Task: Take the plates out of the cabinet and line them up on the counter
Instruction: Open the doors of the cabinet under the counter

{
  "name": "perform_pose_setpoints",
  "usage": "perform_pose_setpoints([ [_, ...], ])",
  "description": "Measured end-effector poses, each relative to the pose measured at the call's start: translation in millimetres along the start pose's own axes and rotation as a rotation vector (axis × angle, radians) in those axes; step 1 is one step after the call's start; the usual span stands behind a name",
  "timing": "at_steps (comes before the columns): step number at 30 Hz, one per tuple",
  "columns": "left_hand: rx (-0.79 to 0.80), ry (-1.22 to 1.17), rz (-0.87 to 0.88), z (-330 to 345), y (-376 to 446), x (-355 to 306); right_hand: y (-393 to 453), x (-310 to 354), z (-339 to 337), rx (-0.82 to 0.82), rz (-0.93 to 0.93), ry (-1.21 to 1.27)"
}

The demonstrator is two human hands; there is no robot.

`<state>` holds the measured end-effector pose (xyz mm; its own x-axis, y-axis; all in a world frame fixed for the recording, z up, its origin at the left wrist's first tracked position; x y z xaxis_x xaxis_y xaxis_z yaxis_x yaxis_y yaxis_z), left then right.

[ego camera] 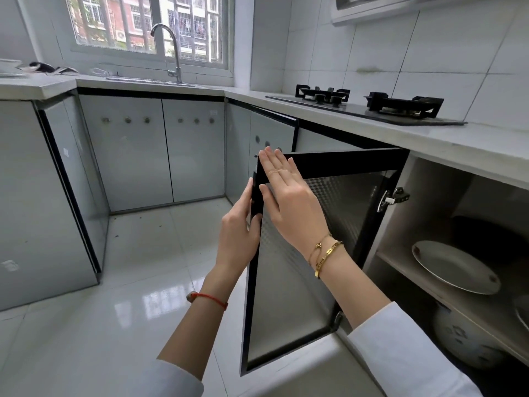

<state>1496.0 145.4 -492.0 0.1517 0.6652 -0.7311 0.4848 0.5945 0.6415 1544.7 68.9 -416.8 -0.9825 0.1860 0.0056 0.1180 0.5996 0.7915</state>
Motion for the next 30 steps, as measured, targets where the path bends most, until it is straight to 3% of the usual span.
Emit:
perform_pose_setpoints([
  [7,-0.091,0.105,0.114,-16.0,-23.7,-35.7,-8.7,-6.1,-18.1,0.051,0.063,0.201],
  [14,-0.103,0.110,0.234,-1.9,-47.9,-70.9,-51.3,-55.4,-66.7,-0.026,0.245,0.016],
  [30,0.433,-0.287,0.239,209.8,-76.4,-136.8,-191.0,-155.6,-219.5,-0.049,0.566,-0.458],
])
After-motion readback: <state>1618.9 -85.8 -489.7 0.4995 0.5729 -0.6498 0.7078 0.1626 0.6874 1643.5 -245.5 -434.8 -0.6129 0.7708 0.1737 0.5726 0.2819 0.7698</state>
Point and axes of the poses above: each hand's wrist, its own y-axis towards the middle knuckle, its own z-axis out of the palm, x = y × z, the point moved 10 cm from there along y, towards the middle knuckle
